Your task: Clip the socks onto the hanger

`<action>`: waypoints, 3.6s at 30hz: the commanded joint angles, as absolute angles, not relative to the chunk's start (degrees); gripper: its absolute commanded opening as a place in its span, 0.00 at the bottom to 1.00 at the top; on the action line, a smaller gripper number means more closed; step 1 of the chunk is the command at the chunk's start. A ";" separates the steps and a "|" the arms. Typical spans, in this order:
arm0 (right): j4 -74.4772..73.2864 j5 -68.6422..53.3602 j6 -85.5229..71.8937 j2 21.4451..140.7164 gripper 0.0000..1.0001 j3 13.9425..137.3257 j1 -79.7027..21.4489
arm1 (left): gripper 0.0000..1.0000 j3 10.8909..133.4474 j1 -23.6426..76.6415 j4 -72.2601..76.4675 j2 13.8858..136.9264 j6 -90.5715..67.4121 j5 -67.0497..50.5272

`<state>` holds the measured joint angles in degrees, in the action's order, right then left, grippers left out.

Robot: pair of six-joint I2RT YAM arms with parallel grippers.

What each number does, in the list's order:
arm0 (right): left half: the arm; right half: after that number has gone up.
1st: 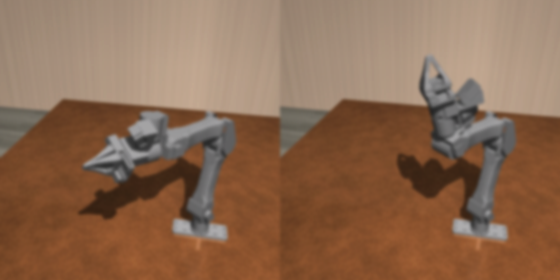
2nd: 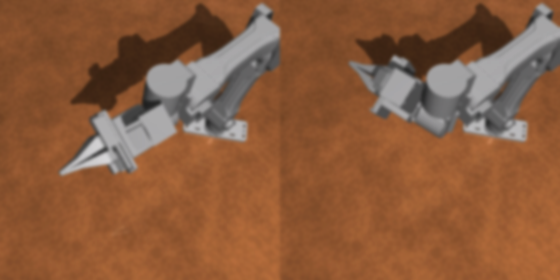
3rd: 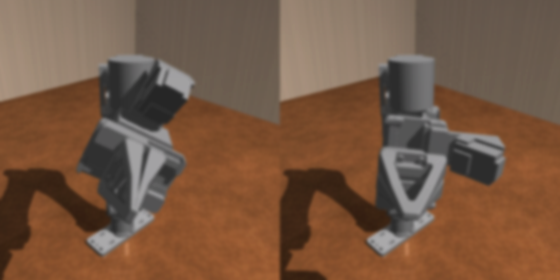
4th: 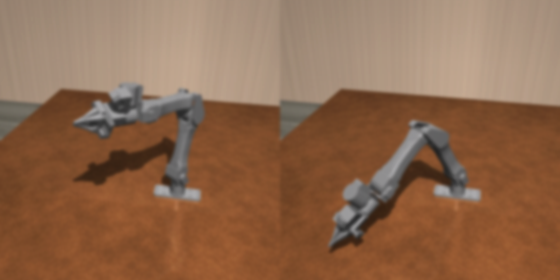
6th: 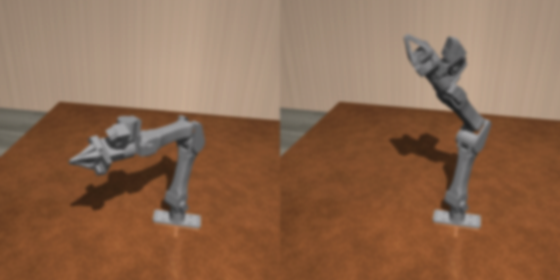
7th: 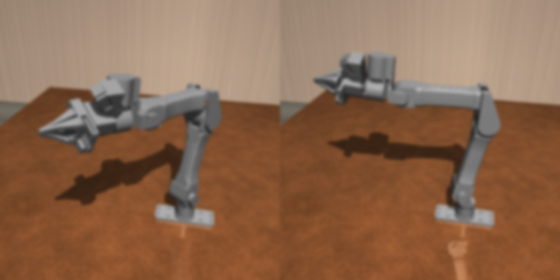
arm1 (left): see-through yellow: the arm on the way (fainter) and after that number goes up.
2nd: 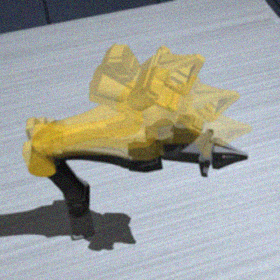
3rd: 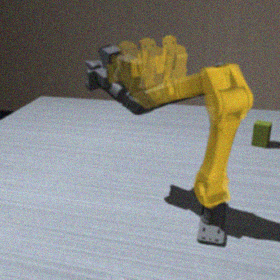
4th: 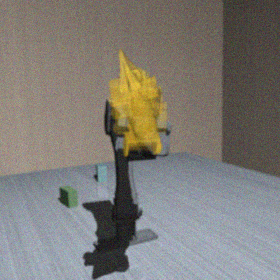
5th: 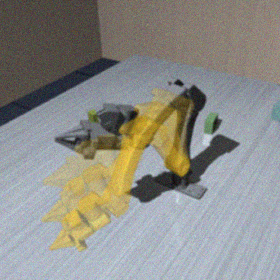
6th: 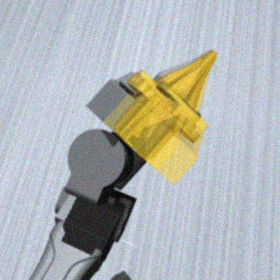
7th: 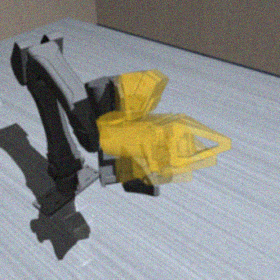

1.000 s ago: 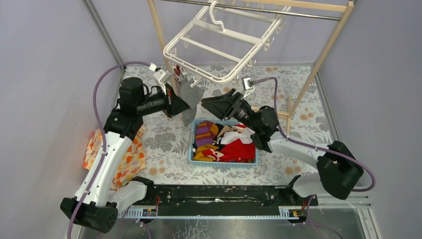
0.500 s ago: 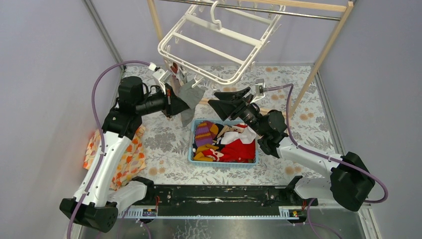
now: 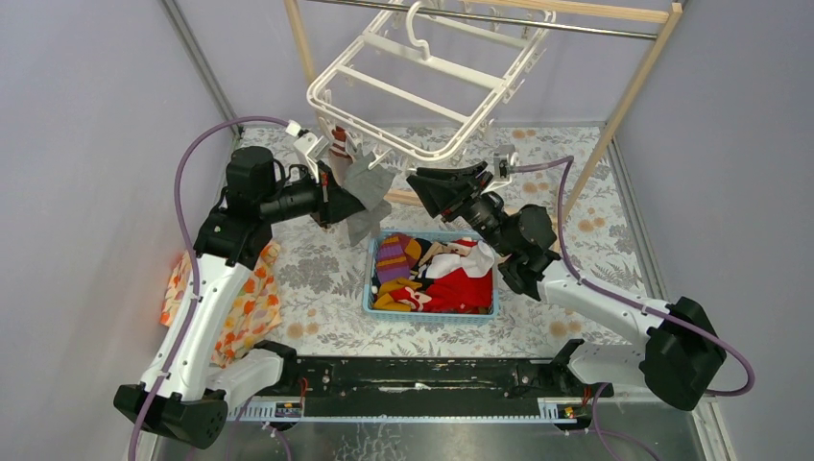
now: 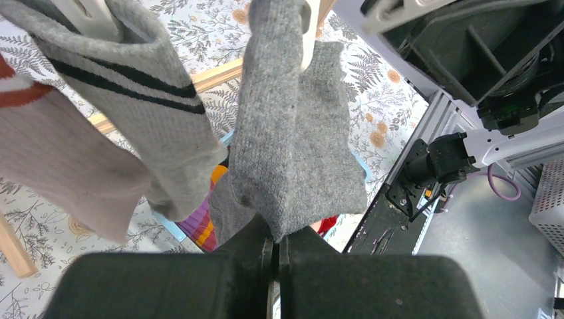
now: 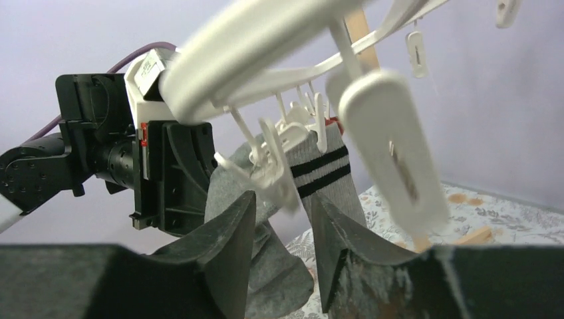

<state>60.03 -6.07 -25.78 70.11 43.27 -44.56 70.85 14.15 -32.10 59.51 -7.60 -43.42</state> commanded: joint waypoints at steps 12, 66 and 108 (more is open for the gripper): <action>58.10 -7.97 -21.08 70.88 0.45 50.98 -44.38 | 0.00 74.33 13.86 -33.17 59.42 -5.80 -42.80; 39.48 -5.12 -18.07 72.29 0.00 60.11 -50.35 | 0.86 82.46 11.26 -41.53 60.55 -3.95 -41.90; 52.91 -14.72 -46.99 78.07 0.00 60.70 -51.42 | 0.81 72.39 9.40 21.16 68.14 -61.59 -64.87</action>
